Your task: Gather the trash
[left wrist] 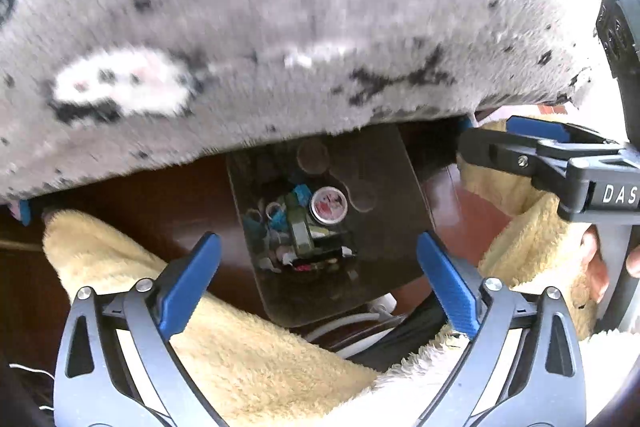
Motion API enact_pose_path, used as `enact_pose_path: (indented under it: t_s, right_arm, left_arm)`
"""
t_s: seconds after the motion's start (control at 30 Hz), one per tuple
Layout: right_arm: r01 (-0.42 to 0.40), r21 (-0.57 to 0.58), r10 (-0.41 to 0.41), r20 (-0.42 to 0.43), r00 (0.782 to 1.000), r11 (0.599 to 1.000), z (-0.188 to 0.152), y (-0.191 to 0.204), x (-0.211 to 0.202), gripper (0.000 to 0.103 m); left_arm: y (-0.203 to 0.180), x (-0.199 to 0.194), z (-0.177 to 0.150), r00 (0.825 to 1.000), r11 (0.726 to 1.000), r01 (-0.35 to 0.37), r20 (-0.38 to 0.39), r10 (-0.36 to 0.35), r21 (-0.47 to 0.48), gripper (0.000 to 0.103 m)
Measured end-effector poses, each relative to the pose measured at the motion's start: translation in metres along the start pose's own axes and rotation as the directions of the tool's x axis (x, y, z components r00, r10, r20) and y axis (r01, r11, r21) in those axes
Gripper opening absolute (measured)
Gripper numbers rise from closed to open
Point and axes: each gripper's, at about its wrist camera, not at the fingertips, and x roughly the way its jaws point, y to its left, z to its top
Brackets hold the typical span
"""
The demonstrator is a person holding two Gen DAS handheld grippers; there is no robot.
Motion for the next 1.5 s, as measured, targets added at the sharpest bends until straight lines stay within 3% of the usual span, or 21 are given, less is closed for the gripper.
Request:
enact_pose_path:
  t_s: [0.2, 0.43, 0.67, 0.9, 1.07, 1.27, 1.37, 1.5]
  right_arm:
    - [0.063, -0.065, -0.053, 0.136, 0.989, 0.996, 0.017, 0.009, -0.048, 0.099]
    - [0.141, -0.110, -0.104, 0.284, 0.953, 0.984, 0.051, 0.012, -0.095, 0.099]
    - [0.196, -0.087, -0.154, 0.351, 0.924, 0.977, 0.109, 0.001, -0.111, 0.099]
    - [0.184, -0.061, -0.150, 0.367, 0.918, 0.981, 0.177, -0.016, -0.112, 0.099]
    - [0.209, -0.036, -0.179, 0.387, 0.904, 0.977, 0.225, -0.028, -0.102, 0.099]
    - [0.165, 0.008, -0.158, 0.356, 0.921, 0.986, 0.281, -0.052, -0.083, 0.099]
    - [0.233, -0.028, -0.209, 0.344, 0.915, 0.972, 0.308, -0.056, -0.069, 0.099]
    - [0.249, -0.014, -0.231, 0.331, 0.915, 0.968, 0.335, -0.065, -0.057, 0.099]
  left_arm:
    - [0.006, -0.043, 0.013, 0.992, 0.999, -0.044, 0.117, 0.043, 0.002, 0.095]
    - [0.007, -0.088, 0.043, 0.966, 0.996, -0.083, 0.248, 0.076, 0.018, 0.095]
    - [0.017, -0.121, 0.100, 0.932, 0.995, -0.095, 0.352, 0.082, 0.020, 0.095]
    - [0.031, -0.117, 0.178, 0.908, 0.991, -0.137, 0.402, 0.121, 0.010, 0.095]
    - [0.044, -0.104, 0.233, 0.906, 0.991, -0.134, 0.405, 0.120, 0.006, 0.095]
    - [0.056, -0.077, 0.294, 0.911, 0.988, -0.155, 0.388, 0.141, 0.003, 0.094]
    - [0.066, -0.060, 0.317, 0.919, 0.990, -0.142, 0.370, 0.136, -0.012, 0.088]
    - [0.077, -0.040, 0.340, 0.928, 0.991, -0.128, 0.349, 0.128, -0.024, 0.085]
